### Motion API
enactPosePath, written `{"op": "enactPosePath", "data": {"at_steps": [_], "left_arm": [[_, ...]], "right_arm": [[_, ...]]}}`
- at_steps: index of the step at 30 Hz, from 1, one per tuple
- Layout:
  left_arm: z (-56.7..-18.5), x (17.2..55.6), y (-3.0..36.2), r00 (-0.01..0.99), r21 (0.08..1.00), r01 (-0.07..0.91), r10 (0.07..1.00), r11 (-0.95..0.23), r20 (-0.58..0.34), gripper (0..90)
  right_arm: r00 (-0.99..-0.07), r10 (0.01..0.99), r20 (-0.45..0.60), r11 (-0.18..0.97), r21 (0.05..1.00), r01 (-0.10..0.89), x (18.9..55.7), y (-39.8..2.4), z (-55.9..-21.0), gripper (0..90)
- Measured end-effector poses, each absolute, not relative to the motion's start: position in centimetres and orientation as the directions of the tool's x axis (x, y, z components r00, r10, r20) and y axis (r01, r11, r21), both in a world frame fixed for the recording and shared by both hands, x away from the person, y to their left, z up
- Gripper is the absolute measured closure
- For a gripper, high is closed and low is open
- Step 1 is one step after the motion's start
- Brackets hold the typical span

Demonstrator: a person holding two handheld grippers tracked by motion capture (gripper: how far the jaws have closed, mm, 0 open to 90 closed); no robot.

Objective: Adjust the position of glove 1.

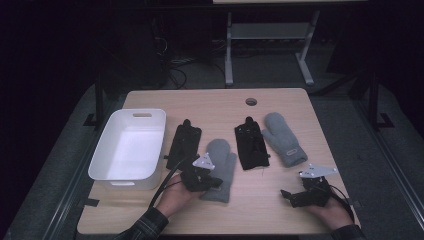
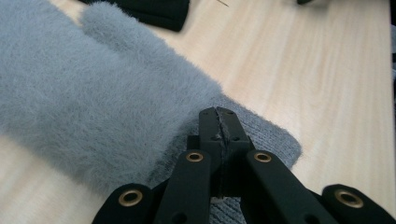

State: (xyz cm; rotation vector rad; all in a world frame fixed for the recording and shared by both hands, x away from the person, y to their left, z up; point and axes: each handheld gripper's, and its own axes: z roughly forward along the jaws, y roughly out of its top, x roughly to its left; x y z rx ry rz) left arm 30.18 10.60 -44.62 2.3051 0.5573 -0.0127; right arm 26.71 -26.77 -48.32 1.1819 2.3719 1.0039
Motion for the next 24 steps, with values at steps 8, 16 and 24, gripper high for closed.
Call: {"op": "enactPosePath", "data": {"at_steps": [8, 16, 24], "left_arm": [[-44.2, 28.6, 11.5, 0.908, 0.666, 0.398, 0.374, -0.631, -0.188, 89.8], [-42.0, 30.5, 11.9, 0.894, 0.729, 0.372, 0.434, -0.574, -0.115, 89.8], [-43.2, 34.6, 11.2, 0.845, 0.687, 0.409, 0.533, -0.600, -0.037, 89.8]], "right_arm": [[-0.613, 0.790, 0.036, 0.414, 0.705, 0.576, 26.7, -26.8, -48.3, 2.7], [-0.612, 0.790, 0.036, 0.414, 0.705, 0.576, 26.7, -26.8, -48.3, 2.7], [-0.612, 0.790, 0.036, 0.414, 0.705, 0.576, 26.7, -26.8, -48.3, 2.7]]}}
